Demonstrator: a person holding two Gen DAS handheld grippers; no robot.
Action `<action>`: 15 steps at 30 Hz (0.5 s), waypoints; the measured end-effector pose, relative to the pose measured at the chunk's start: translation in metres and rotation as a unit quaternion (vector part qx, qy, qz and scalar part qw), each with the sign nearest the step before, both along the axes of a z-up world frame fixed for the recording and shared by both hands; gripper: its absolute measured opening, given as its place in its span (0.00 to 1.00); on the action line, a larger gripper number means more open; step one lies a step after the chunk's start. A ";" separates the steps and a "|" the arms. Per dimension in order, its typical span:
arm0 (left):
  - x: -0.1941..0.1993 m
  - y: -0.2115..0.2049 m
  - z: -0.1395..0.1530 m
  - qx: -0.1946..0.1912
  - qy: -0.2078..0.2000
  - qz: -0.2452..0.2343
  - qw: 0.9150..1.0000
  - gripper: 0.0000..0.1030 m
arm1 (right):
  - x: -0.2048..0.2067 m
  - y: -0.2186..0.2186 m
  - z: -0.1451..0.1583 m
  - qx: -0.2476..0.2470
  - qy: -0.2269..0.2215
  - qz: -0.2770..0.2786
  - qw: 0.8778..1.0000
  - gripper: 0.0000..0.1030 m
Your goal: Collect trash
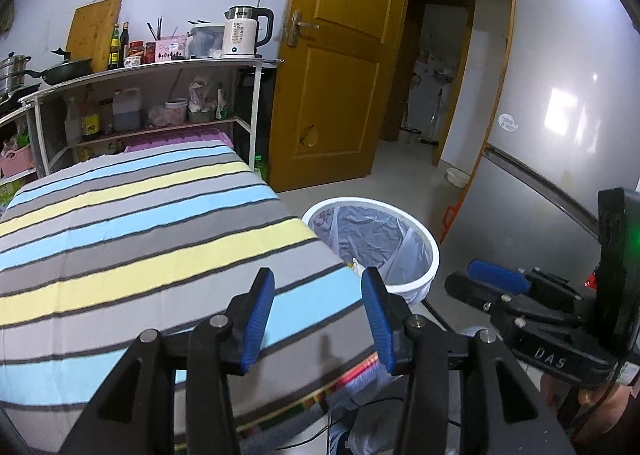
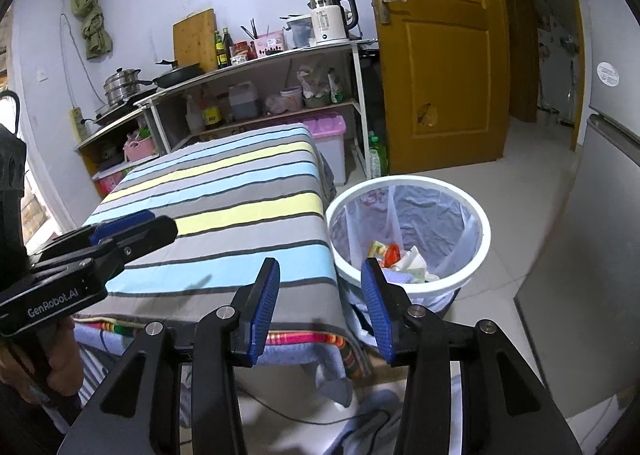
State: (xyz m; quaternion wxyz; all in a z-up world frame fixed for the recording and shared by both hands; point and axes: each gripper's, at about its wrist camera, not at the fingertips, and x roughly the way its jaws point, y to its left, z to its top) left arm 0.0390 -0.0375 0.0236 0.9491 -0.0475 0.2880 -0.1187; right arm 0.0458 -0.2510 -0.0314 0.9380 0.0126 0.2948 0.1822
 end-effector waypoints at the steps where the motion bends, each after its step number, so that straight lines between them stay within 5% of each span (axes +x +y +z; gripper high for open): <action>1: -0.002 0.001 -0.002 0.000 0.001 0.002 1.000 0.46 | -0.003 0.000 -0.001 -0.001 -0.002 -0.001 1.000 0.42; 15: -0.015 0.006 -0.013 0.002 0.007 0.011 1.000 0.46 | -0.015 -0.001 -0.007 -0.007 -0.005 -0.010 1.000 0.42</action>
